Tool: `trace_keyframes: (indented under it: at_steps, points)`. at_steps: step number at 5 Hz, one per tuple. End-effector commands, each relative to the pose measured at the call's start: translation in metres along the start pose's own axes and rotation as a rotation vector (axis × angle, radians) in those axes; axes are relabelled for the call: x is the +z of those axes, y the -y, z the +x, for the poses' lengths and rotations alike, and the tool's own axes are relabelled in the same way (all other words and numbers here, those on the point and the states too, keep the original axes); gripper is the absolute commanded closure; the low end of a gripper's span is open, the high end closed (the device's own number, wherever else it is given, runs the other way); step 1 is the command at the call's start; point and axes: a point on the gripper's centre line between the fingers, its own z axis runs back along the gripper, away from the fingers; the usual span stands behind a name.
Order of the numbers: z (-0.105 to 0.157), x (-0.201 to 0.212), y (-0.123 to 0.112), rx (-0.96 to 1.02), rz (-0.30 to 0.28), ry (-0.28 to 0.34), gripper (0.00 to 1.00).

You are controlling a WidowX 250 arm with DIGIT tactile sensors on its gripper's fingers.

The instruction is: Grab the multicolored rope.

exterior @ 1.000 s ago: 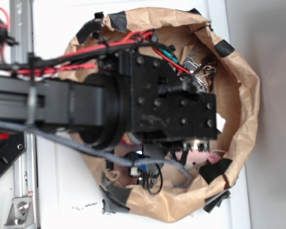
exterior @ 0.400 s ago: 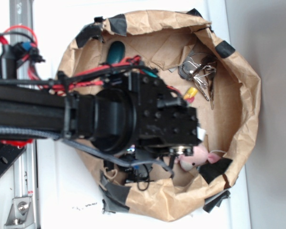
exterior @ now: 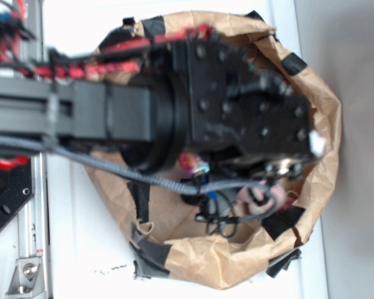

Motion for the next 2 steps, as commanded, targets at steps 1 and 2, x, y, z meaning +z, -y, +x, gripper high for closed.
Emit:
trace_keyframes:
  at_steps: [1,2]
  points:
    - [-0.0093,0.0667,0.0033,0.087,-0.013,0.164,1.00]
    - [-0.0137,0.0627,0.0078,0.107,-0.009,0.125,1.00]
